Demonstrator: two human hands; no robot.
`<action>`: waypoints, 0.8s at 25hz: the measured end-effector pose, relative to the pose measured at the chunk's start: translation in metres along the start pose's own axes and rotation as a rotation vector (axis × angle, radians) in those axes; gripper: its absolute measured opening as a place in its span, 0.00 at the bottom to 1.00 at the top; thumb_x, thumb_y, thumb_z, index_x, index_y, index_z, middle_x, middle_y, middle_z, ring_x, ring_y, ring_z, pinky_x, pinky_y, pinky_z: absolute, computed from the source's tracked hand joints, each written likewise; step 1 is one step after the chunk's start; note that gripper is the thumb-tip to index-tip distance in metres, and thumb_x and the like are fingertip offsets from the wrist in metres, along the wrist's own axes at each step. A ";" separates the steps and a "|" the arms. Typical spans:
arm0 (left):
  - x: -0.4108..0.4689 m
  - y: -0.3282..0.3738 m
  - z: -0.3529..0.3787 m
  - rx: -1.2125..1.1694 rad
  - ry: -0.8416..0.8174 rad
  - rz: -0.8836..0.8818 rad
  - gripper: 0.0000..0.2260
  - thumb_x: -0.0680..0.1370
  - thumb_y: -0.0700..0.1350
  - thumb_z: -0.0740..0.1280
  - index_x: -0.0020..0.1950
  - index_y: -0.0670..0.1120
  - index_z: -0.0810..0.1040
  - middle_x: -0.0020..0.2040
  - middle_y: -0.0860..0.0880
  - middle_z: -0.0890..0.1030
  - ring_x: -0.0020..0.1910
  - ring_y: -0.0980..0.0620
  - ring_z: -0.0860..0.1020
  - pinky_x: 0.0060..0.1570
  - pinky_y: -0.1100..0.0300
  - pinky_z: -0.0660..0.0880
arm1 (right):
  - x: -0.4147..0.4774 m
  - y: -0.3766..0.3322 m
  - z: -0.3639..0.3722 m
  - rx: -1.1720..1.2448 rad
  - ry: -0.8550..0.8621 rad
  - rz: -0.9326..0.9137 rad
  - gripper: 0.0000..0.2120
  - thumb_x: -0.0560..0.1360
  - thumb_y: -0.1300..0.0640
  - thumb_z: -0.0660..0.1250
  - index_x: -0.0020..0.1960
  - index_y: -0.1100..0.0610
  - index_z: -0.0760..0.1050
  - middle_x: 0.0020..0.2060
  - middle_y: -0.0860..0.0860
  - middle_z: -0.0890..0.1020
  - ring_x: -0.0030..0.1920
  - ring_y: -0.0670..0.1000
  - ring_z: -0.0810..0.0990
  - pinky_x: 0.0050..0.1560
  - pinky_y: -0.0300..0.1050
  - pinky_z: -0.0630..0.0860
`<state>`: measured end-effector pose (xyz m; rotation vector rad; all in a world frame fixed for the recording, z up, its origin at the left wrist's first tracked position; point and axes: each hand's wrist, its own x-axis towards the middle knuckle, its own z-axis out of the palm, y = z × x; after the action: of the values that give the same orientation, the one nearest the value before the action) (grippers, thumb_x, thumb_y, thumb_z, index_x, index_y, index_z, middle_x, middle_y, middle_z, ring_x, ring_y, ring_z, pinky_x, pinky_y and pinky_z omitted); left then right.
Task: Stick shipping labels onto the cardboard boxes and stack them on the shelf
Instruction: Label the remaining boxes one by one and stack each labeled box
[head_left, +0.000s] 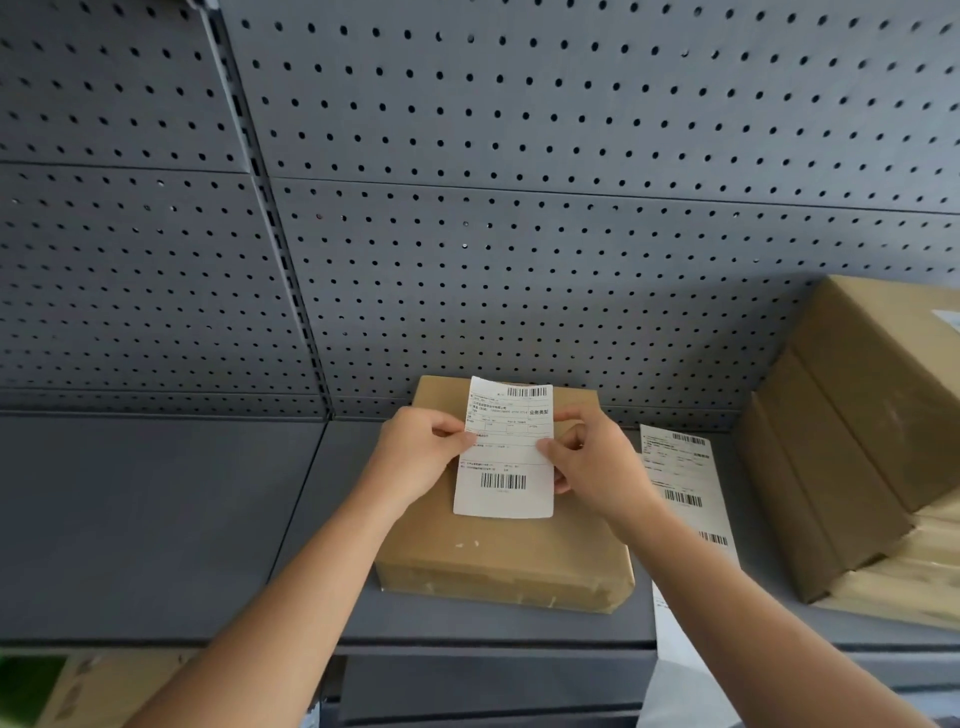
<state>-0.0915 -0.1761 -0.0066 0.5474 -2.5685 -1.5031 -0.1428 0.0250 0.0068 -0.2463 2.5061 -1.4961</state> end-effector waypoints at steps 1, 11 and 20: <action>0.001 0.000 0.001 0.032 -0.007 0.005 0.07 0.78 0.47 0.72 0.52 0.48 0.88 0.50 0.56 0.87 0.51 0.57 0.82 0.44 0.66 0.73 | 0.001 0.001 0.000 -0.029 0.014 0.000 0.14 0.78 0.60 0.69 0.62 0.54 0.72 0.42 0.55 0.83 0.37 0.48 0.84 0.28 0.31 0.75; 0.009 0.003 0.010 0.226 0.023 0.009 0.07 0.77 0.47 0.74 0.52 0.45 0.84 0.41 0.55 0.82 0.46 0.54 0.80 0.37 0.67 0.71 | 0.009 0.005 0.008 -0.249 0.024 0.025 0.20 0.78 0.57 0.68 0.67 0.53 0.67 0.37 0.46 0.76 0.40 0.46 0.78 0.35 0.40 0.71; 0.015 -0.001 0.013 0.305 0.028 0.003 0.12 0.74 0.48 0.77 0.51 0.47 0.77 0.42 0.53 0.80 0.45 0.52 0.79 0.34 0.62 0.69 | 0.011 -0.003 0.015 -0.360 -0.003 0.021 0.19 0.77 0.61 0.65 0.66 0.54 0.67 0.42 0.46 0.77 0.38 0.47 0.78 0.30 0.38 0.70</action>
<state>-0.1085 -0.1707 -0.0152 0.5902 -2.7913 -1.0976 -0.1494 0.0085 0.0014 -0.2755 2.7513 -1.0257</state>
